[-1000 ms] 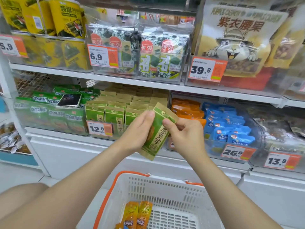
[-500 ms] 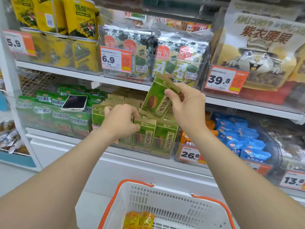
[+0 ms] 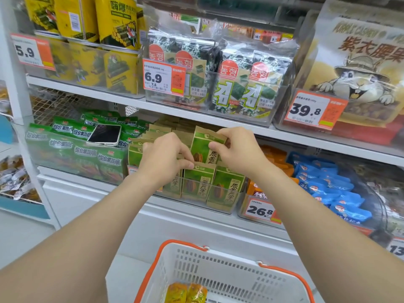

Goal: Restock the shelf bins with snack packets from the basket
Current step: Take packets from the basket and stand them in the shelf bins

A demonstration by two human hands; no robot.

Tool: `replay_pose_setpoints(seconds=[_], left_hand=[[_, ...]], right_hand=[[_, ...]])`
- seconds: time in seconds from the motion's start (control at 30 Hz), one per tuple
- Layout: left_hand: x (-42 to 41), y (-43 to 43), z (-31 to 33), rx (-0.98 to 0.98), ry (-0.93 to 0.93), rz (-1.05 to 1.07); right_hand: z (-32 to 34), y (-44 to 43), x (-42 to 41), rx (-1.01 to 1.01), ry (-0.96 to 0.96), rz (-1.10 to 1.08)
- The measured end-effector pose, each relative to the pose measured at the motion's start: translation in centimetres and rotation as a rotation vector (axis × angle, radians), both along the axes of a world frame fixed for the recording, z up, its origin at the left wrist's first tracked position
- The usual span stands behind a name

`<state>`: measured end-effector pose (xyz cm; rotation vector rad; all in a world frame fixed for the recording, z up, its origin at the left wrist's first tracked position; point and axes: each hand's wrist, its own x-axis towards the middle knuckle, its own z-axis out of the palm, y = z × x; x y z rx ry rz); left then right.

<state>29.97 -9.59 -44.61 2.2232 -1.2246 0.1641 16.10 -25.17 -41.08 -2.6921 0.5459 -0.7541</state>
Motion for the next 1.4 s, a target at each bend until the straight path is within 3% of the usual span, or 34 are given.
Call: replay_pose_setpoints(seconds=[0.17,0.43,0.73,0.87,1.03,1.1,1.23,1.4], left_hand=[[0.5,-0.7,-0.3,-0.067,0.080,0.023],[0.8,-1.0,-0.7,-0.069,0.104,0.025],[0.1,-1.1,-1.0,-0.082,0.105,0.041],[-0.7,-0.8,-1.0,-0.082,0.101,-0.023],[-0.7,-0.7,-1.3,0.074,-0.048,-0.095],[-0.7,-0.8,-1.1,0.065,-0.049,-0.092],[-0.5,-1.3,-1.1,0.074,-0.191,-0.136],[0.6,-1.4,-1.2,0.106,-0.154,-0.213]], right_hand=[[2.4,0.1,2.1,-0.045,0.230,0.003],[0.8,0.4,4.5,-0.064,0.519,-0.090],[2.0,0.4,3.9,-0.068,0.754,-0.161],[2.1,0.8,3.5,-0.053,0.757,-0.118],[0.9,0.9,2.8,0.039,0.344,-0.072],[0.2,1.4,2.7,0.064,0.293,-0.057],[-0.4,0.7,3.6,-0.043,0.287,-0.136],[1.4,0.3,5.2,-0.182,0.448,-0.121]])
